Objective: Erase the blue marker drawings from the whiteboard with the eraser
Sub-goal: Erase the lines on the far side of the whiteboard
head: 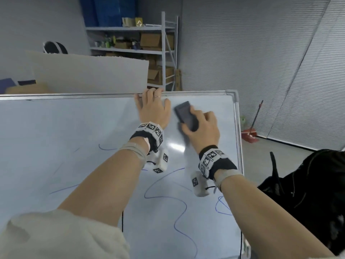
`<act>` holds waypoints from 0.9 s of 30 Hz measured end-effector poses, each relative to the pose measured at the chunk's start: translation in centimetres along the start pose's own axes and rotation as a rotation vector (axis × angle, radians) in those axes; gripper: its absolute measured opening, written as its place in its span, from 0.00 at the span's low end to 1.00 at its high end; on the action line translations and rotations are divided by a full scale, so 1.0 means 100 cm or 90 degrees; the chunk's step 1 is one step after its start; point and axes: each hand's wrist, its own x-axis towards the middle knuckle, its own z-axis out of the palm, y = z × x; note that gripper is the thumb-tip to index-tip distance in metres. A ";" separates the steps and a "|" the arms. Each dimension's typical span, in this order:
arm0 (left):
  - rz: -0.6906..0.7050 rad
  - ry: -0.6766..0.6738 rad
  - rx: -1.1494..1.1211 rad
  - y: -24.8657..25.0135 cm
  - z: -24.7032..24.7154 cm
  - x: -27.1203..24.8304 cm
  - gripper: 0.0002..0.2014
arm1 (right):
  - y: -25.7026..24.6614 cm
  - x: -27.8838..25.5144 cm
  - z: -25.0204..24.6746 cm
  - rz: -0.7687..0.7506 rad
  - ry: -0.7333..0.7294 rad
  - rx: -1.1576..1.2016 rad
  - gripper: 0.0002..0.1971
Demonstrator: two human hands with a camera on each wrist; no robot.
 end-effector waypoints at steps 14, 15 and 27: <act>-0.036 0.040 -0.019 0.011 0.023 0.000 0.22 | 0.085 0.004 -0.042 0.043 0.094 -0.057 0.29; -0.041 0.047 -0.021 0.012 0.024 -0.001 0.22 | 0.077 -0.001 -0.038 0.014 0.070 -0.028 0.29; -0.068 0.049 0.032 0.027 0.024 -0.006 0.29 | 0.098 -0.018 -0.052 0.088 0.092 -0.076 0.31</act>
